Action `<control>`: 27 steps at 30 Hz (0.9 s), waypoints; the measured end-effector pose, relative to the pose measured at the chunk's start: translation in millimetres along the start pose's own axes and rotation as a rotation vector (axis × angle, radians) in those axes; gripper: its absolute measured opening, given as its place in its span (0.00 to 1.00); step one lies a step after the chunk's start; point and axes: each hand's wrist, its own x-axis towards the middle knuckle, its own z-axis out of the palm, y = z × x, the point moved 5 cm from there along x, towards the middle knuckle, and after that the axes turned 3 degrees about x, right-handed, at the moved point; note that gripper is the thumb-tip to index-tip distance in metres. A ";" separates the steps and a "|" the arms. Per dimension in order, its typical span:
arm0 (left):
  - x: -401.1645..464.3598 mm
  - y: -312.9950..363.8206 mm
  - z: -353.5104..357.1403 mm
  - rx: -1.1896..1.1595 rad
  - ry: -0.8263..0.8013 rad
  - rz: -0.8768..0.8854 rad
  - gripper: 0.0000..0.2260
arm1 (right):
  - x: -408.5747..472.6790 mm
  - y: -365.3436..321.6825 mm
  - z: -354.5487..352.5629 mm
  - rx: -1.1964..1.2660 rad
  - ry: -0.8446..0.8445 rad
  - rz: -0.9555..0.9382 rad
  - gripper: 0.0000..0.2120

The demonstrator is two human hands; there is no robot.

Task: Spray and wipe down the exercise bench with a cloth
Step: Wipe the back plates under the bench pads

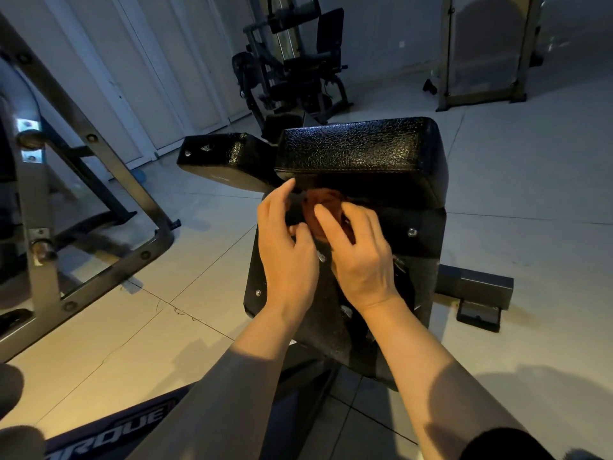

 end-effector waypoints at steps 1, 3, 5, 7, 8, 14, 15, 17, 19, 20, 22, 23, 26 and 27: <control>1.7 -3.2 -1.6 -0.007 0.011 -0.023 0.24 | 7.6 -0.3 0.2 -0.007 0.025 -0.009 0.12; 2.6 -6.5 -0.5 -0.016 -0.006 -0.059 0.25 | 12.6 9.1 3.1 -0.043 0.026 0.027 0.11; 1.8 -6.1 1.7 -0.012 -0.040 -0.053 0.25 | 3.2 24.3 8.1 -0.050 -0.030 0.167 0.13; 0.8 -4.4 2.7 0.003 -0.066 -0.031 0.26 | -10.3 31.7 11.9 -0.032 -0.068 0.302 0.16; 1.0 -4.0 3.1 0.007 -0.077 -0.025 0.26 | -13.5 28.8 13.5 -0.013 -0.078 0.302 0.16; 6.2 -10.6 0.2 -0.030 -0.067 -0.051 0.27 | 22.2 -13.0 8.2 0.083 -0.003 0.005 0.08; 6.1 -11.0 0.6 -0.036 -0.070 -0.063 0.28 | 24.4 -9.5 7.9 0.071 0.022 0.046 0.06; 4.9 -10.5 1.9 -0.024 -0.091 -0.080 0.31 | 18.2 9.8 8.4 0.047 0.019 0.222 0.04; 3.6 -10.7 2.1 -0.013 -0.108 -0.086 0.31 | -0.6 31.3 7.2 0.038 -0.017 0.467 0.08; 2.8 -10.1 1.7 -0.013 -0.112 -0.088 0.30 | -8.5 34.8 6.2 0.054 -0.023 0.524 0.08; 2.5 -10.0 0.1 -0.006 -0.110 -0.092 0.30 | -9.5 22.2 5.7 0.110 -0.019 0.408 0.08; 3.0 -10.3 -1.4 0.005 -0.094 -0.092 0.30 | -4.3 9.8 6.4 0.143 -0.019 0.290 0.09; 3.9 -11.2 -2.7 0.005 -0.047 -0.093 0.29 | 19.1 -11.2 6.4 0.226 0.016 0.146 0.09; 3.3 -10.3 -0.7 0.003 -0.047 -0.093 0.29 | 24.5 -7.8 5.8 0.241 0.037 0.220 0.09</control>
